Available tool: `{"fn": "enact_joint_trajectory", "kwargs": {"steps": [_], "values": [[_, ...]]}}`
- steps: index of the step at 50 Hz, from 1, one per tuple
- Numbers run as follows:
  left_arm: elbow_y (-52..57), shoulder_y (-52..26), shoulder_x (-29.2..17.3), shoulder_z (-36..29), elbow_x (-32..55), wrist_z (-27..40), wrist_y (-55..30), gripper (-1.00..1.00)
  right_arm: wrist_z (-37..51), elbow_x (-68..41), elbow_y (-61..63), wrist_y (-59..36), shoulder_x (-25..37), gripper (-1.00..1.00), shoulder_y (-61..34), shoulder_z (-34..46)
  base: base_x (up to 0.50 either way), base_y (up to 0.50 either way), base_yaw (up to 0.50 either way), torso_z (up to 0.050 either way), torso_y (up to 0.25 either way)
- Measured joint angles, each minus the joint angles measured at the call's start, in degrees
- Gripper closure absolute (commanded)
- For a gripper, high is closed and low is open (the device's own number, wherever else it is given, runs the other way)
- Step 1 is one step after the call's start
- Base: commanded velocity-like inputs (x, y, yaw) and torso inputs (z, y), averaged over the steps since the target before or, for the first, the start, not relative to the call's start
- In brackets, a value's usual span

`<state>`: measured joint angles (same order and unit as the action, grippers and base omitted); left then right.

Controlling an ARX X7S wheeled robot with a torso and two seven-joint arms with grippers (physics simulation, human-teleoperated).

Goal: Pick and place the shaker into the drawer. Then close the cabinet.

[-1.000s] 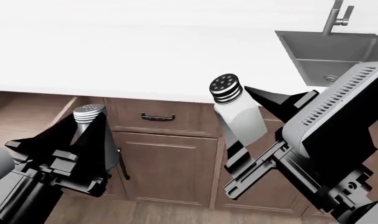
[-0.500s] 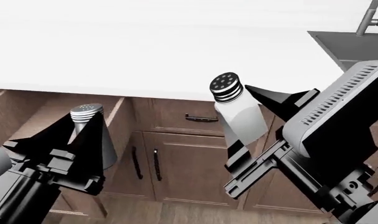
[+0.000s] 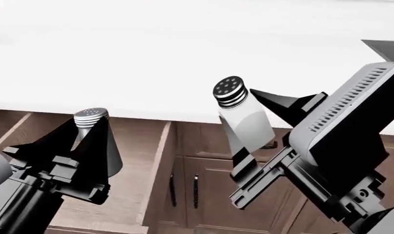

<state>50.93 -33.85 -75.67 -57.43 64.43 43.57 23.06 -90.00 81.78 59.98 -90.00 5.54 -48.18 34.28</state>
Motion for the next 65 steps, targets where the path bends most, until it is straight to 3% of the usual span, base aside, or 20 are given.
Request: {"fn": "enact_joint_trajectory", "kwargs": {"steps": [10,19,28,36,44,54,65], "values": [[0.0,0.2,0.2,0.0,-0.2,0.1,0.0,1.00,0.0,0.3,0.0,0.0,-0.1,1.00,0.2,0.3,0.20,0.51,0.00,0.001,0.001],[0.0,-0.4,0.3,0.3,0.1,0.3,-1.0,1.00,0.0,0.5,0.0,0.0,-1.2,1.00,-0.1,-0.5,0.00,0.00,0.00,0.000,0.001],[-3.5,-9.9,2.8,1.4,3.4,-0.8,-16.0,1.00,0.0,0.7,-0.1,0.0,-2.1,1.00,-0.3,-1.5,0.00,0.00,0.00,0.000,0.000],[-9.2,-24.9,7.4,1.4,1.8,-8.6,-35.2,1.00,0.0,0.8,0.0,0.0,-2.6,1.00,-0.7,-1.9,0.00,0.00,0.00,0.000,0.000],[-13.0,-34.4,10.8,-0.5,-3.8,-16.8,-47.5,1.00,0.0,0.9,0.0,0.0,-2.7,1.00,-1.0,-2.2,0.00,0.00,0.00,0.000,0.000],[-18.5,-39.3,13.0,-4.0,-12.0,-26.0,-53.4,1.00,0.0,1.6,0.0,0.0,-2.9,1.00,-0.8,-2.1,0.00,0.00,0.00,0.000,0.001],[-23.2,-40.0,13.1,-7.9,-15.4,-36.1,-56.0,1.00,0.0,2.6,0.0,0.0,-3.5,1.00,-0.3,-1.8,0.00,0.00,0.00,0.000,0.000]]}}
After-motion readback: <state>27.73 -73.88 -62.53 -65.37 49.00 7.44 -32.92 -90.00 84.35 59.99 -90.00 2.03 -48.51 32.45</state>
